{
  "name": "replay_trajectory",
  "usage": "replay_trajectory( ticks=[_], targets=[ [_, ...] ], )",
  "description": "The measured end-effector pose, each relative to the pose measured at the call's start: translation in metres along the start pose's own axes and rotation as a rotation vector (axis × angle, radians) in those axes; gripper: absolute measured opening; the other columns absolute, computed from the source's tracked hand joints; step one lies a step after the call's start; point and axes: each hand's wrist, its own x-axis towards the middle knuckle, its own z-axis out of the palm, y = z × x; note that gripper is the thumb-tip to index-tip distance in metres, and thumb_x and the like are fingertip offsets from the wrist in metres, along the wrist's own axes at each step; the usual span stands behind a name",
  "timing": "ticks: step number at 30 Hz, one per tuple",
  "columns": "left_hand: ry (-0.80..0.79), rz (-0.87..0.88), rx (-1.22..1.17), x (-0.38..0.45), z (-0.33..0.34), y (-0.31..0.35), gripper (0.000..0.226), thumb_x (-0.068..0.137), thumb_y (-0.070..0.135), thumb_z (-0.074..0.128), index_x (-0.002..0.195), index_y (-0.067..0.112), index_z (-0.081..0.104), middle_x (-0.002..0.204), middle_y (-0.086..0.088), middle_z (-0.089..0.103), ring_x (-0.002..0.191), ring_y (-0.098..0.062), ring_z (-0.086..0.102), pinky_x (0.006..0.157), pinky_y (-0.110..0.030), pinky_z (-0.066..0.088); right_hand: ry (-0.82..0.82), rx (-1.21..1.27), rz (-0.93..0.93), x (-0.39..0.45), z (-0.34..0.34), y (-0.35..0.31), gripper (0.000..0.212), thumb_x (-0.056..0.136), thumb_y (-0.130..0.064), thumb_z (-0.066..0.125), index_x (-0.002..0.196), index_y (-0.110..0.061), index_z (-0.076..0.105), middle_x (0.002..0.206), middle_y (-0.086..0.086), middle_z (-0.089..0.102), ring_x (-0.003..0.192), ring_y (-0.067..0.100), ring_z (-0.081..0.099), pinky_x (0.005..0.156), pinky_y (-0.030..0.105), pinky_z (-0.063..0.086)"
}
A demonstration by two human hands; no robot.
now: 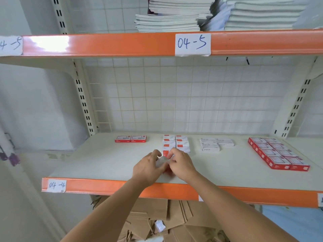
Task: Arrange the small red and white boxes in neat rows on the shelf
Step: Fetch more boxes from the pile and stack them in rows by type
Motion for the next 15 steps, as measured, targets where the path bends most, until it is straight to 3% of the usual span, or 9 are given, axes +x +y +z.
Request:
replay_trajectory(
  ticks=[3,5,9,15],
  targets=[
    [-0.045,0.087,0.033,0.004,-0.002,-0.009,0.038,0.083,0.048,0.056,0.112,0.026,0.042,0.111,0.01,0.058,0.101,-0.015,0.054,0.07,-0.028,0.04,0.06,-0.122,-0.051,0.0,0.0,0.003,0.022,0.082,-0.005,0.047,0.09,-0.025,0.049,0.084,-0.009,0.055,0.079,0.015,0.052,0.058,0.023,0.036],
    [-0.052,0.129,0.02,0.008,-0.002,-0.013,0.035,0.085,0.04,0.058,0.114,0.024,0.045,0.113,0.006,0.06,0.101,-0.017,0.054,0.074,-0.029,0.044,0.079,-0.224,-0.128,-0.002,0.0,0.008,0.02,0.083,-0.008,0.05,0.097,-0.023,0.05,0.091,-0.013,0.048,0.076,0.009,0.046,0.054,0.018,0.028],
    [-0.04,0.181,-0.024,0.015,0.002,-0.015,0.038,0.087,0.031,0.06,0.123,0.022,0.05,0.123,0.006,0.058,0.106,-0.017,0.055,0.084,-0.028,0.045,0.022,-0.259,-0.175,-0.001,0.002,0.017,0.033,0.086,-0.014,0.051,0.117,-0.022,0.053,0.117,-0.01,0.048,0.088,0.011,0.053,0.067,0.021,0.035],
    [-0.022,0.205,-0.116,0.02,0.004,-0.016,0.039,0.082,0.022,0.066,0.12,0.02,0.059,0.118,0.001,0.052,0.096,-0.019,0.058,0.083,-0.03,0.049,0.022,-0.329,-0.228,0.002,0.007,0.02,0.044,0.087,-0.013,0.05,0.129,-0.025,0.047,0.127,-0.01,0.052,0.114,0.012,0.047,0.079,0.022,0.037]
  ],
)
